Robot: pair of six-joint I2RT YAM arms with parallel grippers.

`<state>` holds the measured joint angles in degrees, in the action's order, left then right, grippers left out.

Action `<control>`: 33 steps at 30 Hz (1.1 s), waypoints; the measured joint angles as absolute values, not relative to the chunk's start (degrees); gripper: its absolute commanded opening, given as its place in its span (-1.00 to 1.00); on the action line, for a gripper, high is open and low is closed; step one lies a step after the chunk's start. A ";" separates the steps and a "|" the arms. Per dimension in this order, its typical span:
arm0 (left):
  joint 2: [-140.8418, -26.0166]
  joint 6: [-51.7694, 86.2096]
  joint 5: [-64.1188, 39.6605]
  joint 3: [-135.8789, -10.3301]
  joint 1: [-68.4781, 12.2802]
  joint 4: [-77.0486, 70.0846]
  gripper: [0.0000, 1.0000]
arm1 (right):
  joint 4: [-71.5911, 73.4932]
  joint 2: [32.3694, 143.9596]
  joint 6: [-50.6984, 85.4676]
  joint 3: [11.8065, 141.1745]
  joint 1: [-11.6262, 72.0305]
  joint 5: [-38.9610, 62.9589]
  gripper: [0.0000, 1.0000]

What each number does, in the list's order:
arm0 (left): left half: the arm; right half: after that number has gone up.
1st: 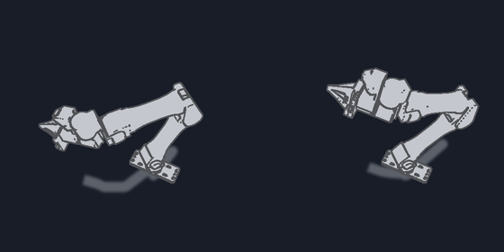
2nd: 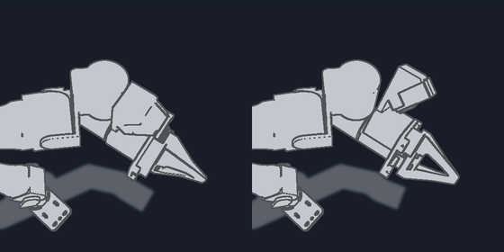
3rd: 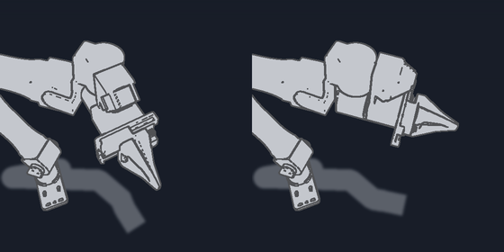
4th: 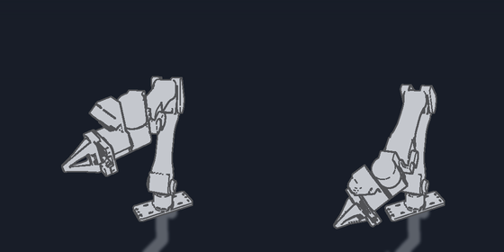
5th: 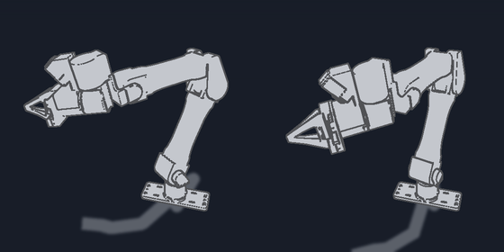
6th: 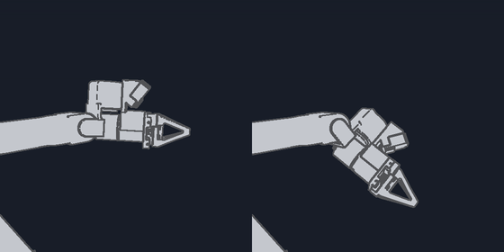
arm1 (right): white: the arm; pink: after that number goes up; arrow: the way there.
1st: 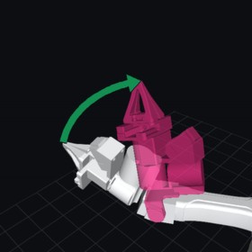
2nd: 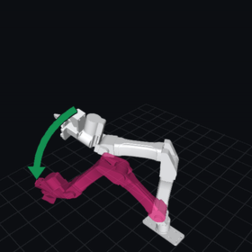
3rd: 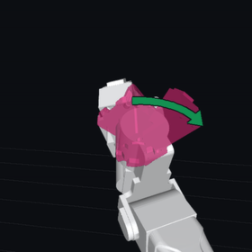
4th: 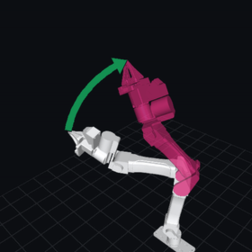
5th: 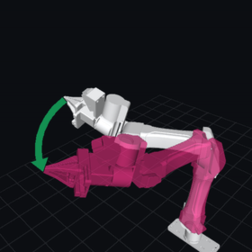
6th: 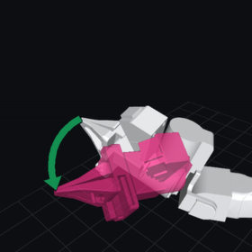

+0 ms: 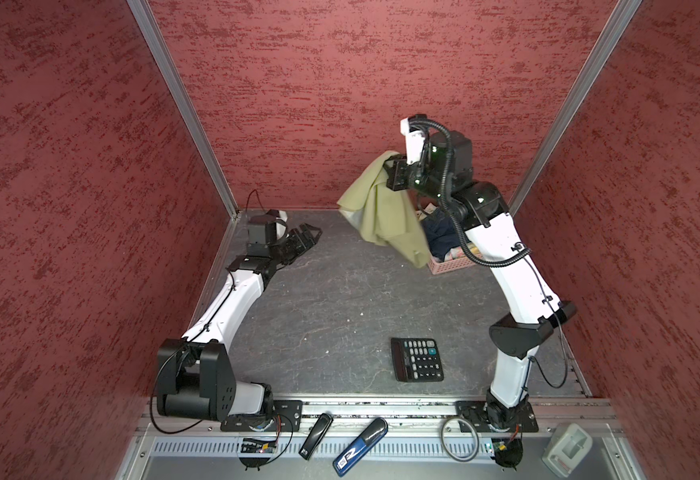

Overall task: Fold and stack skirts
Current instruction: Place the skirt at the top-center of the table.

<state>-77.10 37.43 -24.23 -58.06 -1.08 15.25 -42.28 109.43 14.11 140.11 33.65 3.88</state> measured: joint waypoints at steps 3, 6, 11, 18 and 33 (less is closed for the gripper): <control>-73.19 37.06 -22.61 -54.50 3.77 20.40 0.82 | -39.97 108.12 14.57 132.99 34.65 3.88 -1.00; -70.08 36.01 -20.62 -54.02 4.45 24.12 0.79 | -34.72 106.21 15.92 119.26 33.52 4.16 -1.00; -69.52 32.60 -14.79 -55.44 -0.19 28.53 0.77 | -27.86 108.77 19.81 100.44 29.30 6.35 0.30; -74.08 27.66 -5.74 -56.25 -15.29 33.50 0.75 | -26.20 111.44 20.58 95.09 23.62 6.13 0.62; -83.50 28.29 1.13 -47.37 -24.14 35.11 0.42 | -17.91 94.83 16.56 71.64 22.04 9.32 0.47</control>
<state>-83.50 28.29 1.13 -47.37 -24.14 35.11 -17.91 94.83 16.56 71.64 22.04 9.32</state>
